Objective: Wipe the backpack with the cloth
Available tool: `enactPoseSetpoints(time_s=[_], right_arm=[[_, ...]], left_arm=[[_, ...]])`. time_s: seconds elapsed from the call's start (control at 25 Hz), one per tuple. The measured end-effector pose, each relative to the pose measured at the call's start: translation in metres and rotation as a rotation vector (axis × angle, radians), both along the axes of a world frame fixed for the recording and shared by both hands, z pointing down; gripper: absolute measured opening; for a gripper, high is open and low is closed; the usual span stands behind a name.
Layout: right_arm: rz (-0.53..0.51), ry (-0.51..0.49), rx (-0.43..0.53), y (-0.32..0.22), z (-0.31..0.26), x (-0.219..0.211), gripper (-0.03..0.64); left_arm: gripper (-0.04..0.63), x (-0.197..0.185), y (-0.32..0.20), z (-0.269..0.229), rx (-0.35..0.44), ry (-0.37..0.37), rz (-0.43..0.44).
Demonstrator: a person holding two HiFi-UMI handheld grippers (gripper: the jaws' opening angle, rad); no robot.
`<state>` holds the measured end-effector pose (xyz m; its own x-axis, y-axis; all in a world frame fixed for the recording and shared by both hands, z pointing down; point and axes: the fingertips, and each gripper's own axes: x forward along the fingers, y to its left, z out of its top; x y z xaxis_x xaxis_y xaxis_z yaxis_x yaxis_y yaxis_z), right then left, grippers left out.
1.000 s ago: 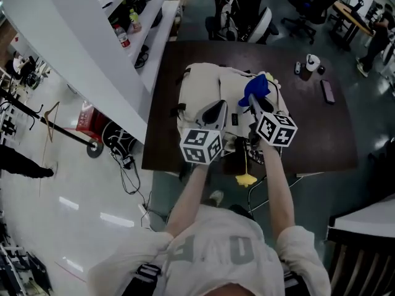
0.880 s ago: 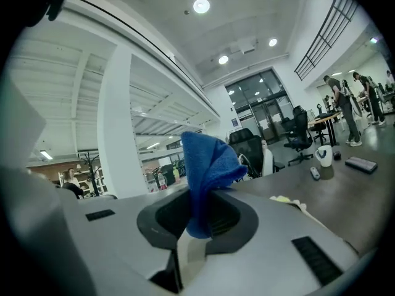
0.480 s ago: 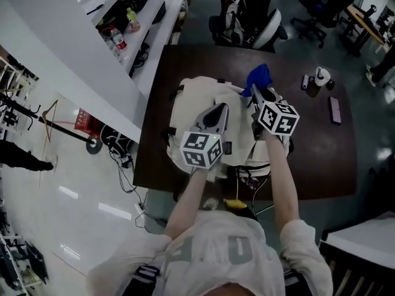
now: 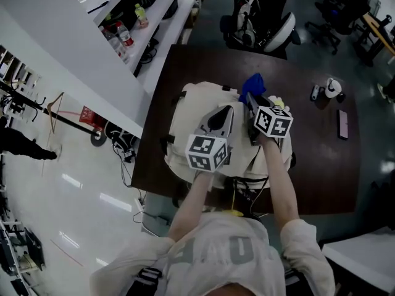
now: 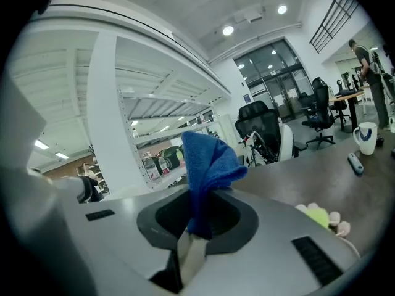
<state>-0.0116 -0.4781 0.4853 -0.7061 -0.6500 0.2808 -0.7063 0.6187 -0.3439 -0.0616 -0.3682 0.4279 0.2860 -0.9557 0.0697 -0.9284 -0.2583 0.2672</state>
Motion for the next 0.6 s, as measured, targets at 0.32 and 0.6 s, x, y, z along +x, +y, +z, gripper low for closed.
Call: enactPoseSetpoints(time_s=[0.32, 0.6], right_arm=[[0.042, 0.003, 0.022, 0.023, -0.011, 0.013, 0.043], [0.113, 0.022, 0.051, 0.072, -0.018, 0.031, 0.043]], left_arm=[[0.003, 0.000, 0.013, -0.010, 0.036, 0.030, 0.027], [0.003, -0.001, 0.051, -0.020, 0.065, 0.034, 0.084]])
